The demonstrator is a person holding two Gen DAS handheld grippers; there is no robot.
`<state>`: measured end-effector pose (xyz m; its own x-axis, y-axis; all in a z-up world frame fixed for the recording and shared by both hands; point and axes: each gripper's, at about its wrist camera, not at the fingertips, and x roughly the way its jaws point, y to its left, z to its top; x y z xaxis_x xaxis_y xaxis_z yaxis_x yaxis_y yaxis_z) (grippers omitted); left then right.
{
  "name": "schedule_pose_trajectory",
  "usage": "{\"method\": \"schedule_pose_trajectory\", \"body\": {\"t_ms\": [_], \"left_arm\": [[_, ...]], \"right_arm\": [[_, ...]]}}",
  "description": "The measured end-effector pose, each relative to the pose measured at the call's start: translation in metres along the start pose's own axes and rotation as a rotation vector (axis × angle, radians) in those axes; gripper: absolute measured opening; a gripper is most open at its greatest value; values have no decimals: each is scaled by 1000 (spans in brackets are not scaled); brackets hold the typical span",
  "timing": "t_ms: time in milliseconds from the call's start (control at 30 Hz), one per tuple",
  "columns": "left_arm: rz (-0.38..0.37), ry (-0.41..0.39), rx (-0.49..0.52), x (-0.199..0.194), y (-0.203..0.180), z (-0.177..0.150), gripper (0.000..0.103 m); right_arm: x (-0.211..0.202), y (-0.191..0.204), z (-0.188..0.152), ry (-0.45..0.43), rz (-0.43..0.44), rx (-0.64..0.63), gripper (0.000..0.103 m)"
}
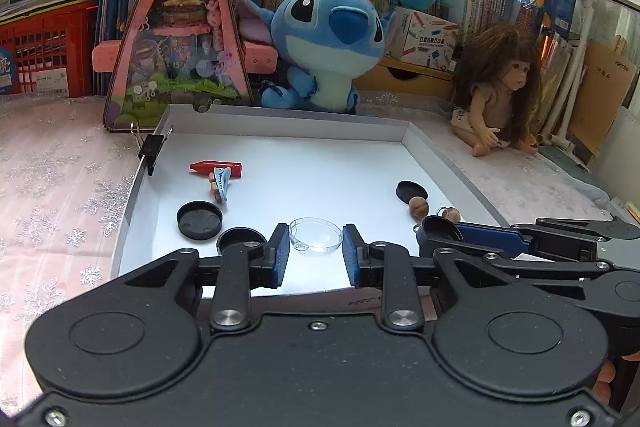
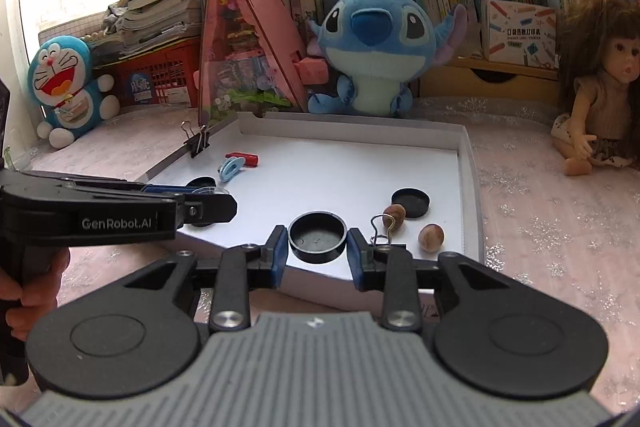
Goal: Organize rigid objects
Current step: 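Carry the clear lid and black lid over the white tray with both tools, then open both tools to release the clear lid and black lid into the tray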
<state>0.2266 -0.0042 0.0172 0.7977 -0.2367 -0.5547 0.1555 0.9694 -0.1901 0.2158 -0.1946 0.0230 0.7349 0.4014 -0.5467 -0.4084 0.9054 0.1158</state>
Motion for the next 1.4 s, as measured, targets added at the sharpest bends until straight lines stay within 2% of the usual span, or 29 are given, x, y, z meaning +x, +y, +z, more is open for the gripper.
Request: {"method": "schedule_pose_trajectory", "body": {"t_ms": [400, 633, 867, 1267, 1333, 1400], "left_arm": [[61, 24, 29, 26, 5, 5, 26], [99, 31, 31, 38, 8, 12, 26], [120, 44, 6, 50, 16, 14, 27], [141, 34, 18, 48, 17, 12, 27], [142, 35, 17, 47, 17, 12, 27], [143, 37, 14, 46, 16, 12, 33]], "right_arm": [[26, -7, 8, 50, -29, -1, 37], [33, -10, 13, 58, -99, -34, 37], [35, -11, 15, 58, -80, -27, 37], [41, -2, 18, 79, -85, -64, 37], [41, -1, 18, 82, -89, -65, 39], [41, -1, 18, 81, -89, -60, 44]]}}
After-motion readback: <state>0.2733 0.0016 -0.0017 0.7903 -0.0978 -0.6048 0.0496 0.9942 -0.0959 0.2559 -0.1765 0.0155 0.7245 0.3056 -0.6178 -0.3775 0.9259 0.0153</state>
